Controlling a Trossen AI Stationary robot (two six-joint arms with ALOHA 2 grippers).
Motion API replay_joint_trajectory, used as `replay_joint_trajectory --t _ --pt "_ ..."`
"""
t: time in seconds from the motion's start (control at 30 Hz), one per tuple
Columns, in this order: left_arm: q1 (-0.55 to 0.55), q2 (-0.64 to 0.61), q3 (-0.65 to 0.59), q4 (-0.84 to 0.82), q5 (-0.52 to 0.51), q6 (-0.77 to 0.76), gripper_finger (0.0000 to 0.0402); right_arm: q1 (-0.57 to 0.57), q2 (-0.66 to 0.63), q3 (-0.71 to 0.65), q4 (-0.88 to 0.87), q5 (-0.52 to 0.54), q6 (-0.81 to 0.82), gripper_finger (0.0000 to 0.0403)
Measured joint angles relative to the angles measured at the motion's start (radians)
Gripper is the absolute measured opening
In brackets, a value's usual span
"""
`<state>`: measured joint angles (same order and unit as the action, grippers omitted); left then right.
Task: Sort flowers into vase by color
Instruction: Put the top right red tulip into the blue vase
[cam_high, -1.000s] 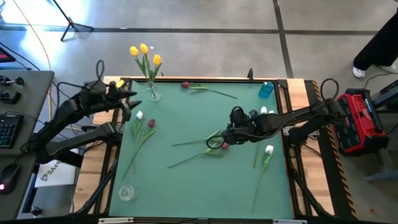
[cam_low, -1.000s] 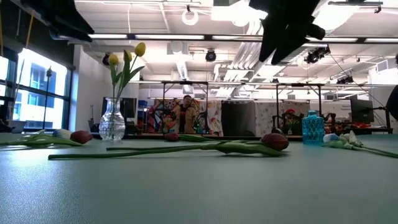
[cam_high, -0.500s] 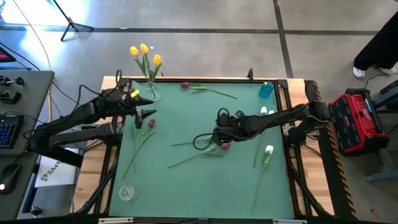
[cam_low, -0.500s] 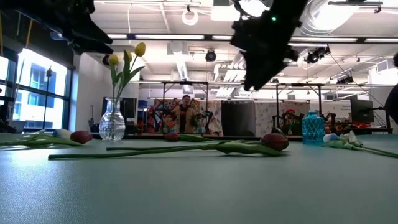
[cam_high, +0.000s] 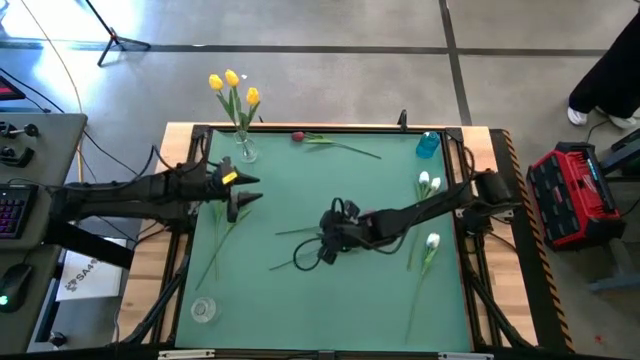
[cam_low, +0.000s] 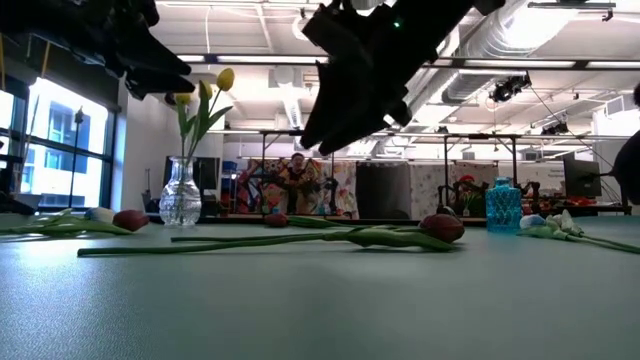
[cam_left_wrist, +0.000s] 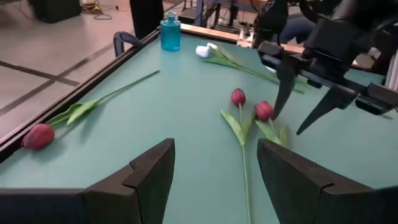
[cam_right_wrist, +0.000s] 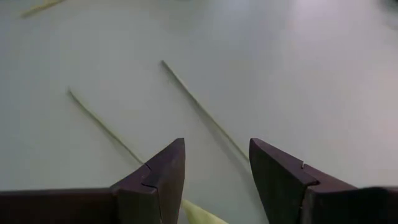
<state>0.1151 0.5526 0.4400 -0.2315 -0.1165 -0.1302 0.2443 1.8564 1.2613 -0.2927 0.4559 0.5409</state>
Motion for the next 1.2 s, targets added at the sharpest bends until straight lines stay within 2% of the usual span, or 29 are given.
replay_joint_trajectory --t 0.27,0.47,0.6,0.83,0.93,1.03,1.2 --pt "-0.14 0.019 -0.104 0.063 -0.097 -0.057 0.0218 -0.015 0.081 0.0 0.028 0.007 -0.007 0.0167" --pt "-0.206 0.075 -0.189 0.195 -0.147 -0.071 0.0218 -0.091 0.087 0.0 0.029 0.01 -0.024 0.0167" --pt "-0.211 0.139 -0.211 0.315 -0.182 -0.047 0.0218 -0.147 0.084 0.0 0.057 0.011 -0.109 0.0167" --pt "-0.193 0.291 -0.215 0.578 -0.184 -0.006 0.0218 -0.235 0.089 0.0 0.133 -0.005 -0.313 0.0167" --pt "-0.169 0.344 -0.192 0.667 -0.175 0.011 0.0218 -0.278 0.081 0.0 0.205 -0.1 -0.36 0.0167" --pt "-0.129 0.366 -0.114 0.652 -0.123 0.018 0.0218 -0.338 0.043 0.003 0.216 -0.244 -0.317 0.0167" --pt "-0.07 0.361 0.059 0.566 0.025 -0.053 0.0218 -0.434 -0.03 0.11 -0.021 -0.436 -0.18 0.0167"
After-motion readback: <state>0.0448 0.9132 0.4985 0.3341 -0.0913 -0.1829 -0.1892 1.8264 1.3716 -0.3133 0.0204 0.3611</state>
